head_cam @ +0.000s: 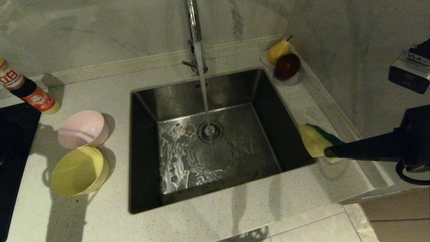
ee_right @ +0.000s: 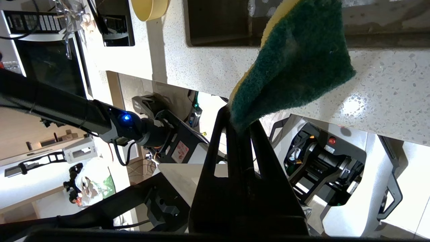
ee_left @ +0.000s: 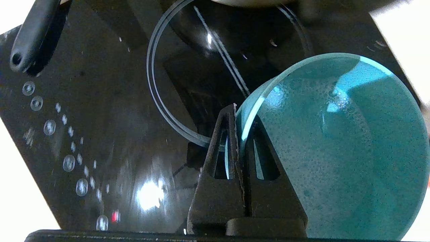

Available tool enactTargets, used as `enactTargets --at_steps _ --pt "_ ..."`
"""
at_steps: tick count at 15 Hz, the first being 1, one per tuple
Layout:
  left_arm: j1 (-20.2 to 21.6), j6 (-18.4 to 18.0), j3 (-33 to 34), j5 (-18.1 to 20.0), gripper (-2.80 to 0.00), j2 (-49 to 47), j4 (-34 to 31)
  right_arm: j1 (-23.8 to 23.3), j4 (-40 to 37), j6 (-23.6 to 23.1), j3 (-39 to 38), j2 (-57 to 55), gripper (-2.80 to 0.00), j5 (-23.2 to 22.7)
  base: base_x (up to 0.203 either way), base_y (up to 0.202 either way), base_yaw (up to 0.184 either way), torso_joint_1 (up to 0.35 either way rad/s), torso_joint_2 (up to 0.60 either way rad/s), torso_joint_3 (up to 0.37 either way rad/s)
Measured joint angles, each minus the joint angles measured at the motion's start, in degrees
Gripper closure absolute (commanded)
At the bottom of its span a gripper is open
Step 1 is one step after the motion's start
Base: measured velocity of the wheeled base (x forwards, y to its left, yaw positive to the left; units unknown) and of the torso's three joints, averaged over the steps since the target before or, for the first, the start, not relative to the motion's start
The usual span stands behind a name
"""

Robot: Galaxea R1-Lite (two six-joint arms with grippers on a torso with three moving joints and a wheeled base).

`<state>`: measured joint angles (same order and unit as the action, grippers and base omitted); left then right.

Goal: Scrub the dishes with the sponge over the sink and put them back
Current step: Place the bowl on the table

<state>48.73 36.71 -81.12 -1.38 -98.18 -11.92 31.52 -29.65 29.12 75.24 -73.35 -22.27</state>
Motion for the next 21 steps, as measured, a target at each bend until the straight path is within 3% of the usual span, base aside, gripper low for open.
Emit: enactTargets --at_steps 7,17,18,21 --pt "0.8 0.3 -3.5 1.1 0.00 -9.5 2.4 0.0 0.0 0.1 -0.1 0.0 0.00 -0.1 0.000 0.000 0.000 0.000 0.00 0.000" --pt "1.5 0.1 -8.6 1.5 0.00 -14.8 1.6 0.0 0.0 0.2 -0.2 0.1 0.00 -0.4 0.000 0.000 0.000 0.000 0.00 0.000" --pt "1.5 -0.1 -8.9 1.4 -2.80 -15.3 1.6 0.0 -0.1 0.2 -0.2 0.1 0.00 -0.4 0.000 0.000 0.000 0.000 0.00 0.000" --pt "1.6 -0.1 -9.1 1.5 -2.80 -16.0 1.7 0.0 -0.1 0.2 -0.2 0.2 0.00 -0.4 0.000 0.000 0.000 0.000 0.00 0.000"
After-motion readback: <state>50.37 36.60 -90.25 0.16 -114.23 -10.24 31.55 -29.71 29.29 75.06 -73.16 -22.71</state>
